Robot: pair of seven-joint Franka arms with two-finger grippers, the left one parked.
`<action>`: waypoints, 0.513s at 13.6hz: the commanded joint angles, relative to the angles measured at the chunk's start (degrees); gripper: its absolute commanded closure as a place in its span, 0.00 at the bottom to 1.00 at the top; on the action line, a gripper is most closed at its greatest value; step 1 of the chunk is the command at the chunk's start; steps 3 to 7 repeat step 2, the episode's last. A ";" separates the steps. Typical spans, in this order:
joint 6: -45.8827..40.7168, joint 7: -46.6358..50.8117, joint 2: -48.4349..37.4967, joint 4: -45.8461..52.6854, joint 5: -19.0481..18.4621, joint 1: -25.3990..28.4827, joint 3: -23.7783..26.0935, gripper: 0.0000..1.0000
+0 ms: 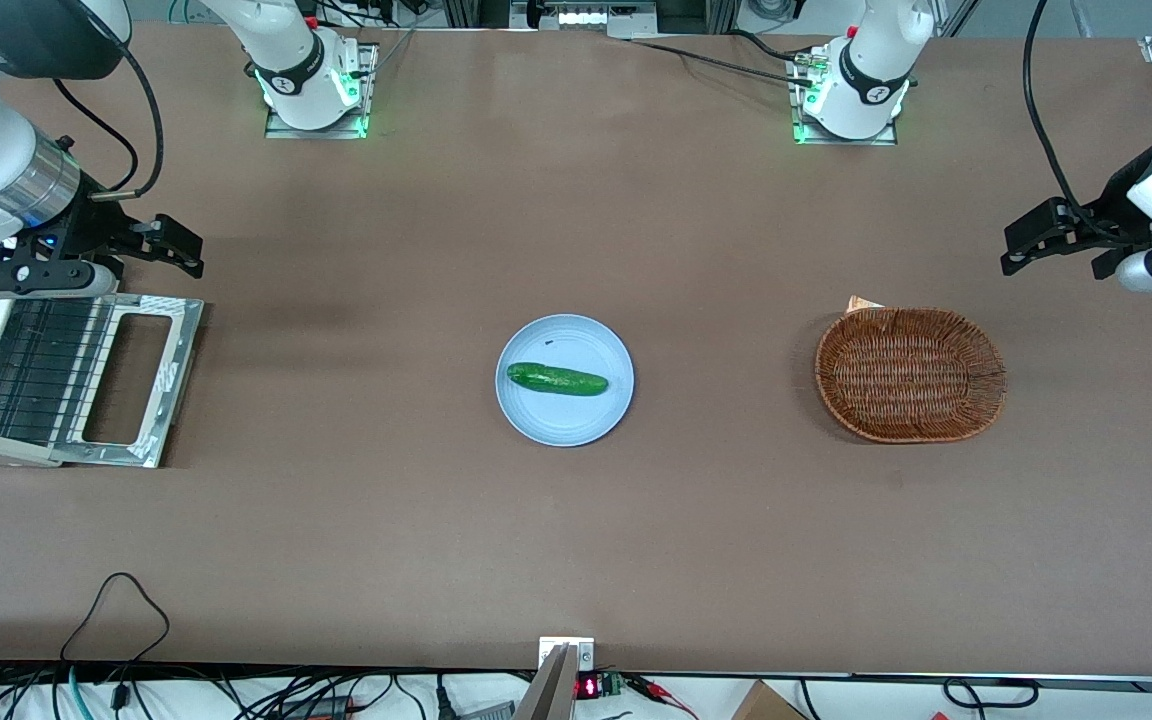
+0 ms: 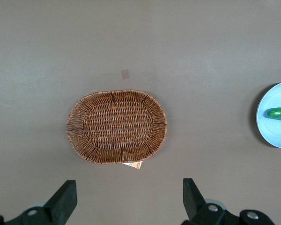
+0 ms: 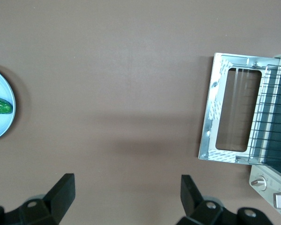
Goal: Open oven door with right arm only
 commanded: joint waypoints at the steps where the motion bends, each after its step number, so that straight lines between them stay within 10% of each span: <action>1: -1.01 -0.34 0.29 0.97 -0.63 -0.49 0.34 0.00; 7: -1.10 -0.43 0.29 0.97 -0.72 -0.49 0.43 0.00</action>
